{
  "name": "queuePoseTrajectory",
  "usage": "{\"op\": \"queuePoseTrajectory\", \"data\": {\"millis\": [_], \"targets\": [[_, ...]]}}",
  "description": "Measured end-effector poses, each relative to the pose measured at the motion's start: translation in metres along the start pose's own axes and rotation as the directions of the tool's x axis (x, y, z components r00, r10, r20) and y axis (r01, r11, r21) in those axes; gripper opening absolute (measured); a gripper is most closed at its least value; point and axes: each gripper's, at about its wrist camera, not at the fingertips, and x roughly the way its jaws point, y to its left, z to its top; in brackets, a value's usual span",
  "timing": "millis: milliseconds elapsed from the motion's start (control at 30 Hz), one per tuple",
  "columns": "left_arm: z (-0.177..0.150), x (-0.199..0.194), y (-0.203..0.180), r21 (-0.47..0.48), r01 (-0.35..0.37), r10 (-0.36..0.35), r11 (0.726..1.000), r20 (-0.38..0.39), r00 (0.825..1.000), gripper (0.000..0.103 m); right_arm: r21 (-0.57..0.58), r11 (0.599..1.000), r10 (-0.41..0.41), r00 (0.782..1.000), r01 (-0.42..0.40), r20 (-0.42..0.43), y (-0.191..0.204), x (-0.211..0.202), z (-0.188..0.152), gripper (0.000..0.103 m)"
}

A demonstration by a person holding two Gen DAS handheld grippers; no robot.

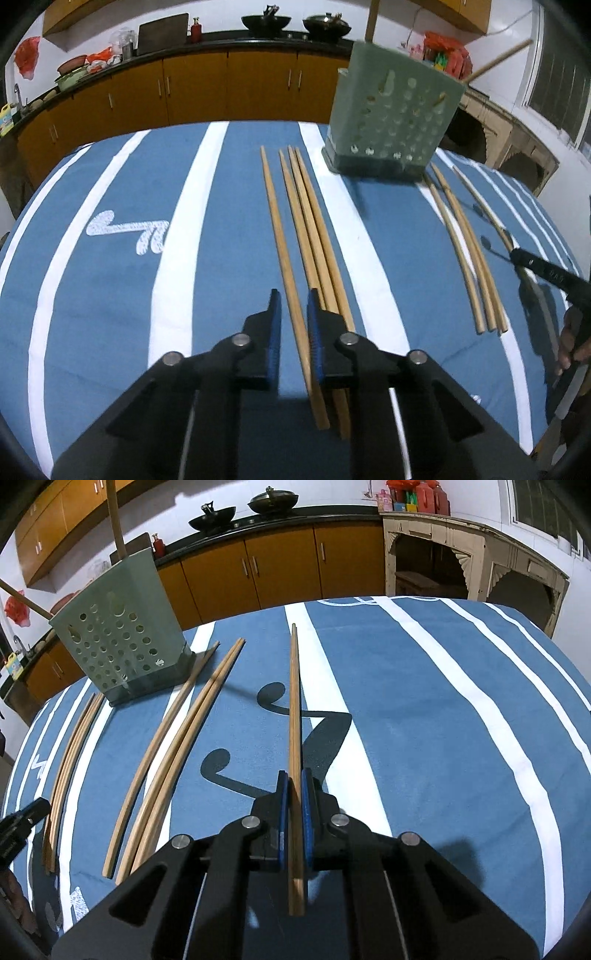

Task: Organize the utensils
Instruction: 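Close the left tool on another wooden chopstick while the right tool grasps another chopstick, then lift the left tool's chopstick over the green holder while the right tool carries its chopstick there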

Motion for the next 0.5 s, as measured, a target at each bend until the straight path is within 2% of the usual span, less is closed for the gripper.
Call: {"op": "queuePoseTrajectory", "data": {"millis": [133,233,500], "targets": [[-0.001,0.003,-0.003,0.011,-0.017,0.017,1.0,-0.008,1.0,0.01,-0.018,1.0,-0.004,1.0,0.004,-0.002,0.003,-0.001,0.0,0.008],[0.002,0.005,-0.003,0.015,-0.057,0.057,0.998,-0.007,0.998,0.008,-0.042,0.999,-0.012,1.0,0.011,-0.004,0.006,-0.001,-0.001,0.008],[0.018,0.011,0.035,-0.083,-0.129,0.129,0.988,-0.016,0.992,0.008,-0.034,0.999,-0.015,1.0,0.015,0.0,0.002,0.0,0.0,0.008]]}}
